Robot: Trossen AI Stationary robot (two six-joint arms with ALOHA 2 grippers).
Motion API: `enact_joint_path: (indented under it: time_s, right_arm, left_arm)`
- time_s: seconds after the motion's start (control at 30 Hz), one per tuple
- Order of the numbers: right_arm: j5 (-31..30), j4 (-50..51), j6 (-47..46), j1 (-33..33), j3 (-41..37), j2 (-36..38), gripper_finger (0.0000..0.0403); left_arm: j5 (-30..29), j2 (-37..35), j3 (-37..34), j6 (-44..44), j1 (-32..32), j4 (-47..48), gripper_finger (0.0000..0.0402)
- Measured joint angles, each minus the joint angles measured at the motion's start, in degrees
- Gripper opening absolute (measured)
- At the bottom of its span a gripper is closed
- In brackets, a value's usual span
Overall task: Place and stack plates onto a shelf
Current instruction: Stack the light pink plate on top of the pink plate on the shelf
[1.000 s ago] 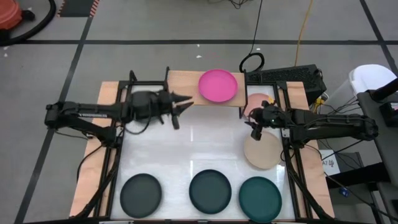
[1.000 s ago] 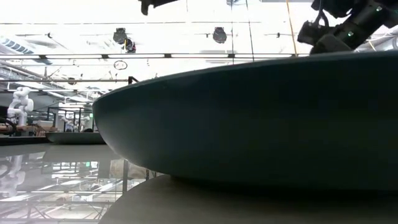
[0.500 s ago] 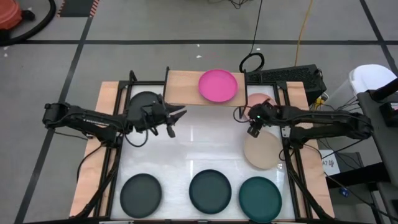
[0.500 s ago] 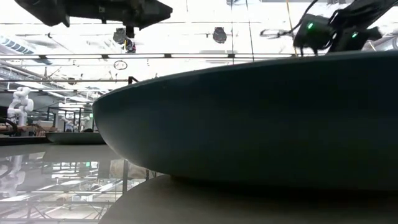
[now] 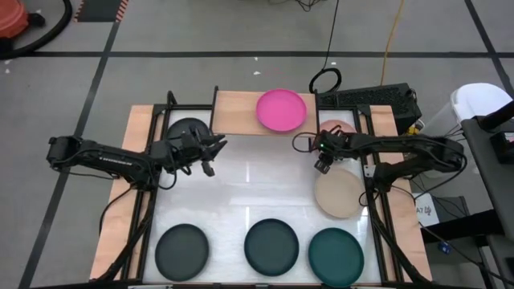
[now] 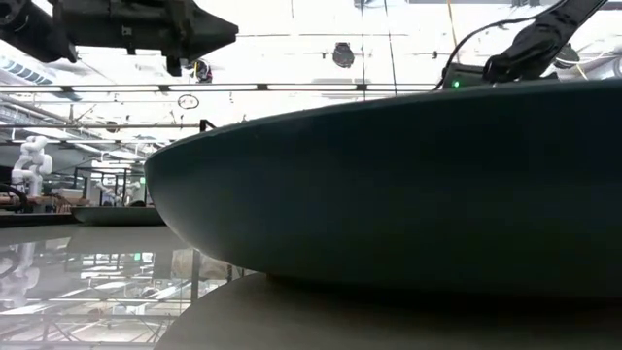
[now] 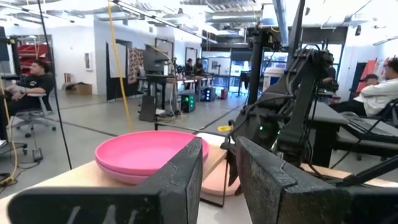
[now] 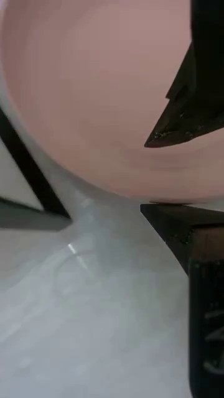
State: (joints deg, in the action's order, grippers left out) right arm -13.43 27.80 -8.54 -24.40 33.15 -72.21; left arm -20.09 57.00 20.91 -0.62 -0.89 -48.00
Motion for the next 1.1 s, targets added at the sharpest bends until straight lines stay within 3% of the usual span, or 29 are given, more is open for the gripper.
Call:
enact_joint_path:
  time_s: [0.2, 0.3, 0.4, 0.53, 0.9, 1.1]
  right_arm:
    - [0.0, 0.1, -0.4, -0.3, 0.0, -2.8, 0.0121]
    - [0.2, 0.1, -2.3, -0.3, 0.0, -3.0, 0.0086]
    - [-0.7, 0.3, -3.8, -0.2, 0.0, -2.4, 0.0026]
    - [-2.9, 0.6, -5.8, -0.2, 0.0, -0.1, 0.0008]
    - [-19.0, 0.7, -9.1, -0.3, -0.1, 19.5, 0.0001]
    - [-23.8, -6.9, -1.4, -0.3, 3.3, 27.6, 0.0001]
  left_arm:
    - [0.0, -0.1, 0.0, -0.1, 0.0, 0.1, 0.0101]
    - [0.0, -0.1, 0.0, -0.1, 0.0, 0.1, 0.0101]
    - [0.0, -0.1, 0.0, -0.1, 0.0, 0.2, 0.0101]
    - [0.0, -0.1, 0.0, -0.2, 0.0, 0.2, 0.0101]
    - [0.0, 0.0, 0.0, -0.1, 0.0, 0.4, 0.0101]
    - [0.0, 0.0, 0.0, -0.1, 0.0, 0.4, 0.0101]
